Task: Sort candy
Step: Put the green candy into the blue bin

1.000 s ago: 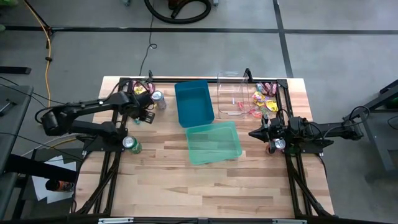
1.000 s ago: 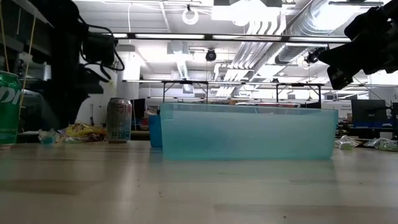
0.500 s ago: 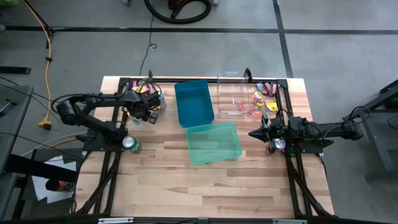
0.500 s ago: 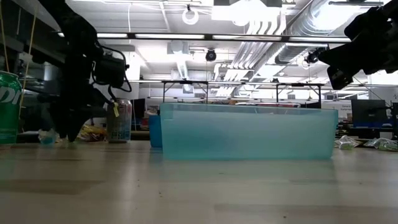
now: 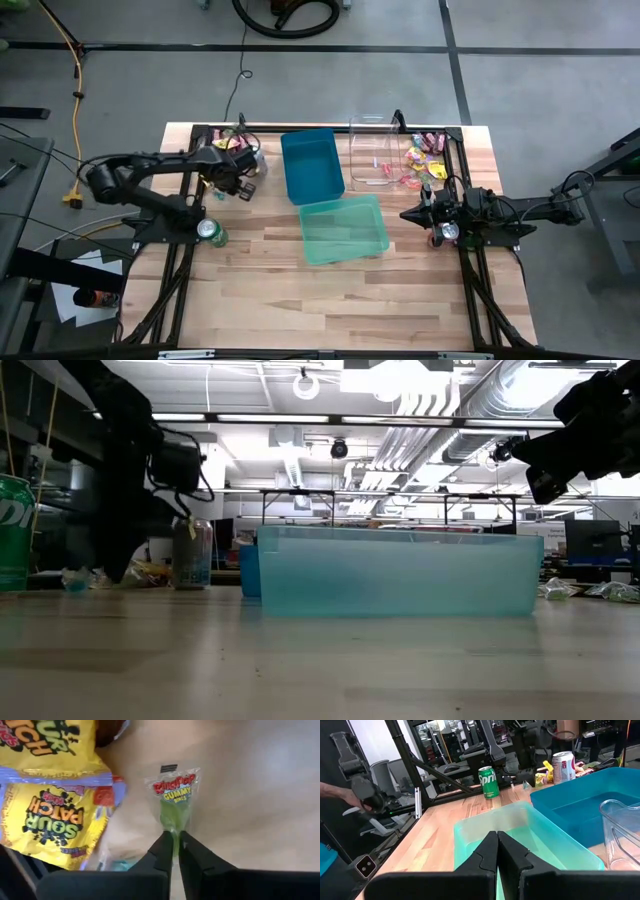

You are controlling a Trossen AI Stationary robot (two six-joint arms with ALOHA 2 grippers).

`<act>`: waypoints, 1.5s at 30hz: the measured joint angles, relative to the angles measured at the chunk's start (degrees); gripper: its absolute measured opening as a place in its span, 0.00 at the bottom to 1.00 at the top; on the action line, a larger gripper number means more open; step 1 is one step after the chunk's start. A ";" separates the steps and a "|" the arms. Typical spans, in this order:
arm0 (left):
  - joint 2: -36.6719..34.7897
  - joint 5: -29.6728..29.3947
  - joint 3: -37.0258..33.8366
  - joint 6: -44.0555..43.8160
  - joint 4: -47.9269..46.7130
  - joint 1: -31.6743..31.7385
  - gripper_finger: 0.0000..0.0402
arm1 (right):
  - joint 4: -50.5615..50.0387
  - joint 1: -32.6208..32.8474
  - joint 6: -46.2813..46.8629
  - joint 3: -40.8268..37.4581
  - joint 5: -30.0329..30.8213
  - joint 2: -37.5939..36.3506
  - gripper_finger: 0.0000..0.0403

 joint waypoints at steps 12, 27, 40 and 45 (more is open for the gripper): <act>-22.61 9.05 9.79 -1.96 -8.49 -1.93 0.00 | -0.01 0.00 0.00 0.00 0.00 0.00 0.00; -21.25 8.20 15.48 2.64 27.49 -13.56 0.00 | -0.02 0.01 0.00 0.00 0.00 0.00 0.00; -2.05 10.59 23.93 14.25 30.20 -11.23 0.00 | 0.00 0.00 0.01 -0.02 0.00 0.00 0.00; 1.16 8.62 24.49 15.49 30.46 -11.20 0.00 | -0.02 -0.01 0.00 -0.02 0.00 0.00 0.00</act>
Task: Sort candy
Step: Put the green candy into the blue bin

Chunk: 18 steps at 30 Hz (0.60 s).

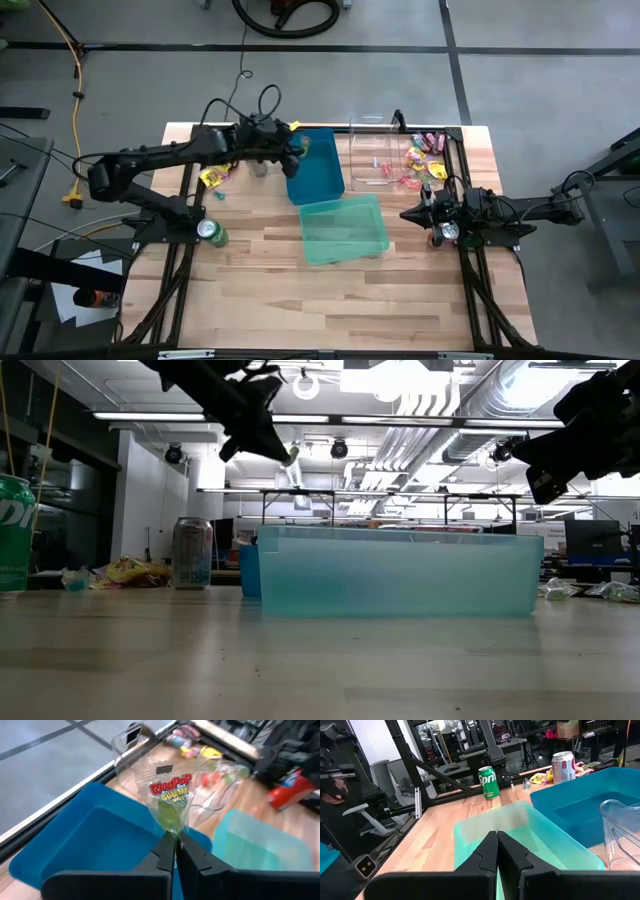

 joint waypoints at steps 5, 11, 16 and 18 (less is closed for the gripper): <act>2.57 -1.96 0.04 -0.14 0.01 0.16 0.00 | 0.02 0.02 0.02 0.00 0.02 0.00 0.00; 3.89 -0.81 0.04 -2.32 -0.39 0.91 0.11 | 0.02 0.02 0.02 0.02 0.02 0.00 0.00; 3.07 -0.76 0.07 -2.71 -0.34 1.70 0.29 | 0.01 0.01 0.00 0.00 0.00 0.00 0.00; 2.37 -0.52 0.07 -3.86 -0.65 2.04 0.36 | 0.02 0.02 0.00 0.02 0.00 0.00 0.00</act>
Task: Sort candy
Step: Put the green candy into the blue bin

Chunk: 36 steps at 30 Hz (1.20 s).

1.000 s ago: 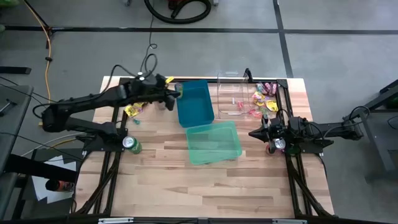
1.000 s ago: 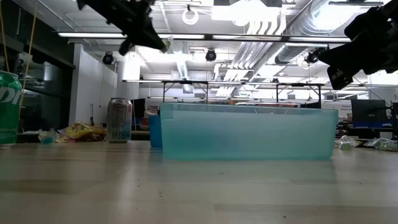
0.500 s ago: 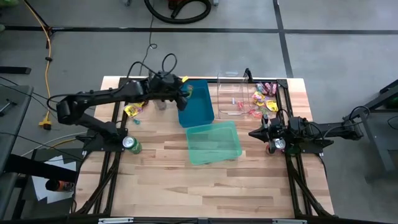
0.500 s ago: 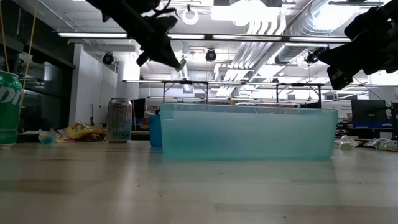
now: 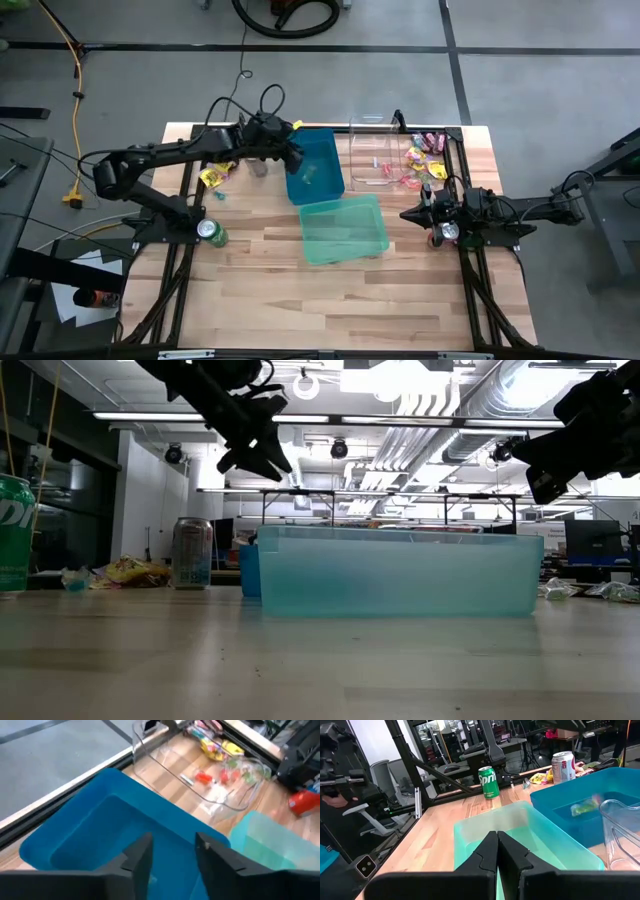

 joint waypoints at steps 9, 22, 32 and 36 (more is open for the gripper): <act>-9.58 13.14 -0.02 -1.66 -6.01 1.85 0.50 | 0.00 -0.01 0.00 0.00 0.01 0.00 0.00; -24.50 13.20 -0.02 7.81 -1.07 1.85 0.49 | 6.17 -0.02 4.24 -0.04 10.38 0.02 0.00; -26.20 12.11 -0.04 3.57 -0.14 1.85 0.49 | 38.36 -0.02 14.77 -0.04 36.63 0.00 0.00; -26.00 7.28 -0.04 -0.36 0.99 1.46 0.49 | 41.97 -0.02 15.91 0.39 37.31 0.00 0.00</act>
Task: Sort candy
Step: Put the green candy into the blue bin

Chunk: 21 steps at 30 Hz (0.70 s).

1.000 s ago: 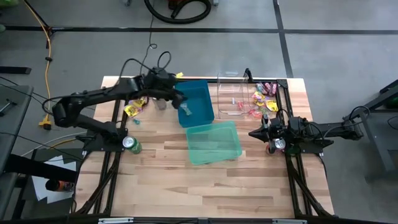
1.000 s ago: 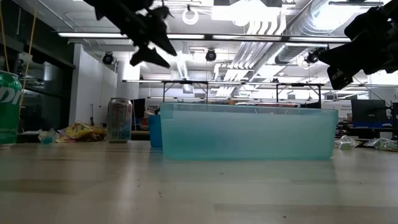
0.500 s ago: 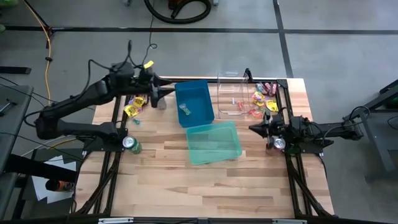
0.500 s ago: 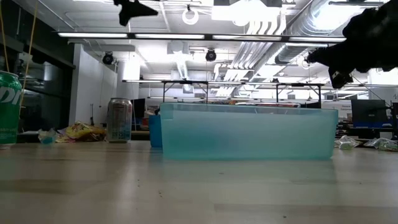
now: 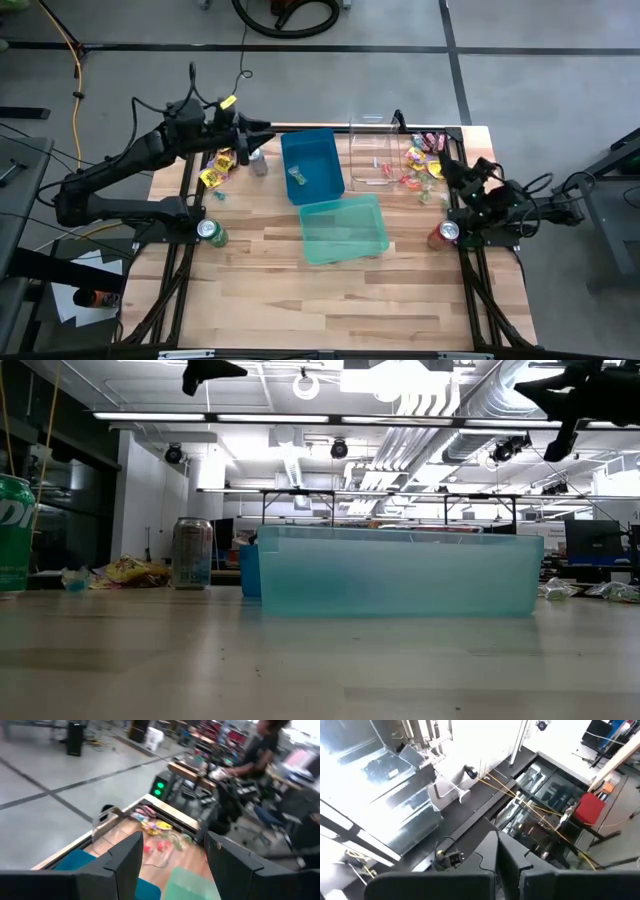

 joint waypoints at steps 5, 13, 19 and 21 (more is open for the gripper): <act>0.06 -4.48 -0.04 -3.64 0.16 -0.76 0.49 | -11.59 0.00 5.19 5.85 -0.79 1.65 0.00; 0.08 -5.05 -0.04 -3.51 2.73 -0.94 0.49 | -41.87 0.00 -0.07 25.43 2.91 12.43 0.10; 0.06 -4.50 -0.04 -2.80 2.82 -0.94 0.49 | -58.79 0.00 2.69 36.00 11.18 20.66 0.25; 0.02 -4.21 -0.04 -2.17 2.65 -0.95 0.49 | -60.17 -0.01 4.38 37.72 12.41 22.83 0.30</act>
